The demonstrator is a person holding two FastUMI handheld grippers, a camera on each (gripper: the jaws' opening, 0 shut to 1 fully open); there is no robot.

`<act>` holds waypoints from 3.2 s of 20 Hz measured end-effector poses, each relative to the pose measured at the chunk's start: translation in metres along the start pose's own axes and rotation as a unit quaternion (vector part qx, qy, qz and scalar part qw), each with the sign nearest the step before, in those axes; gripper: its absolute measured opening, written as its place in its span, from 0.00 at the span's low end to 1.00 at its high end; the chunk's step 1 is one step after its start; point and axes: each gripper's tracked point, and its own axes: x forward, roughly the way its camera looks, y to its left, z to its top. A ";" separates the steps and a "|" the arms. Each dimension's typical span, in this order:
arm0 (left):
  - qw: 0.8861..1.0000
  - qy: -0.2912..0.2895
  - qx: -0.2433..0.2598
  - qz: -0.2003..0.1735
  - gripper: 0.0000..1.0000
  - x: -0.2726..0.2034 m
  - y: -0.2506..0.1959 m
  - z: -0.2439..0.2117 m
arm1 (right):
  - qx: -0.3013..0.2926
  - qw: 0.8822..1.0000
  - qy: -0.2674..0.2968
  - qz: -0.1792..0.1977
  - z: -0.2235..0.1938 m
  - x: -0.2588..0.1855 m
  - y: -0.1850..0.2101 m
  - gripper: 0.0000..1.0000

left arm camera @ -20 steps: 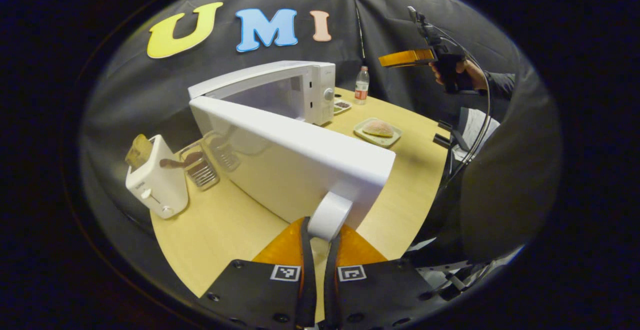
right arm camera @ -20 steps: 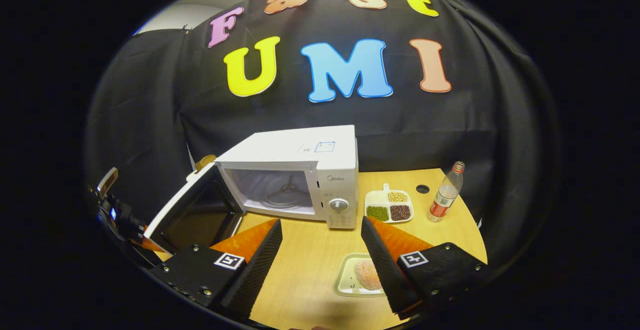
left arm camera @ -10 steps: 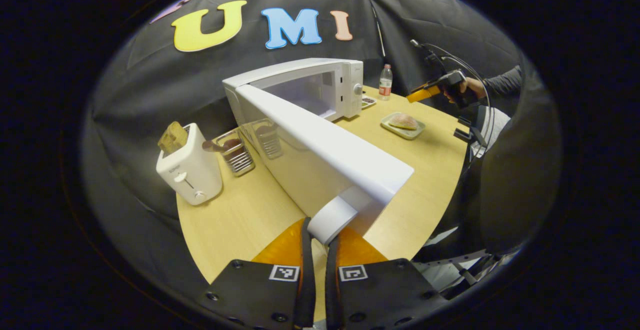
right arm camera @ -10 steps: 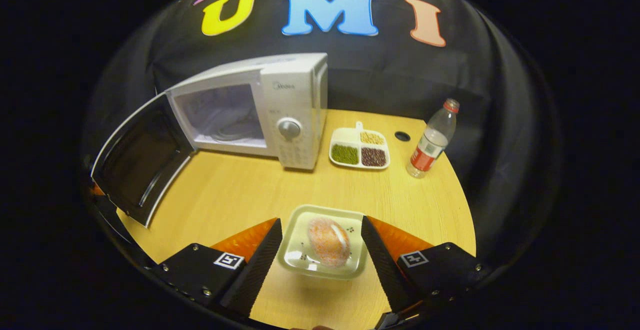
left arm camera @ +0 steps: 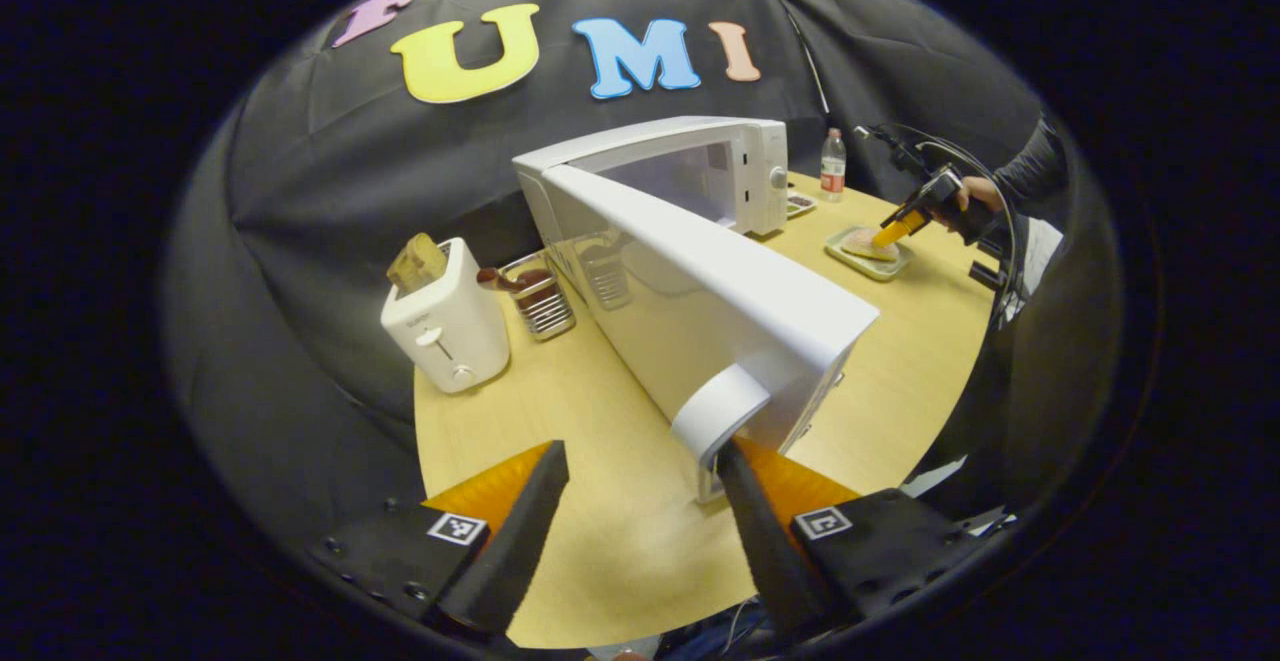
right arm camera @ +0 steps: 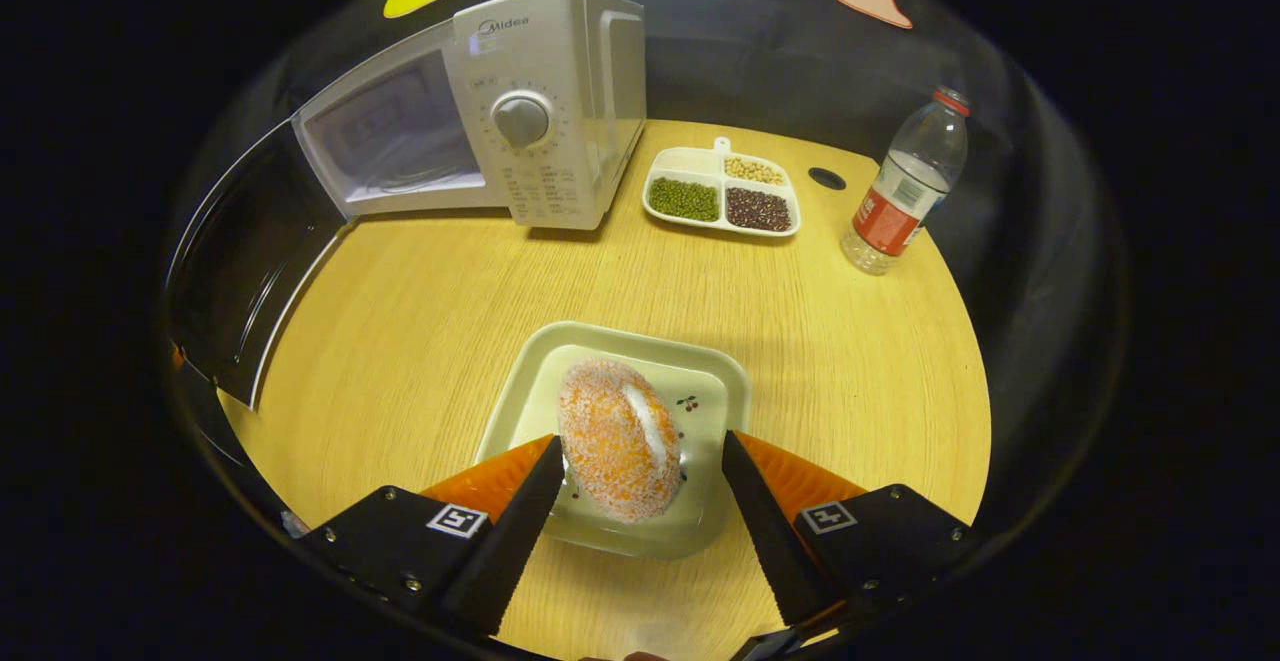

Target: Open the microwave oven with the left hand, put the food in, and close the microwave oven.

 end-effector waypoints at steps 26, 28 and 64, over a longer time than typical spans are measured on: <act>0.902 -0.318 -0.162 0.244 0.97 -0.133 -0.087 0.275 | -0.336 0.903 -0.256 -0.076 0.125 -0.120 0.089 0.63; 0.902 -0.316 -0.158 0.249 0.97 -0.138 -0.083 0.272 | -0.376 0.881 -0.274 -0.085 0.139 -0.121 0.109 0.63; 0.882 -0.231 -0.220 0.346 0.94 -0.186 -0.065 0.180 | -0.524 0.795 -0.267 -0.149 0.309 0.099 0.238 0.95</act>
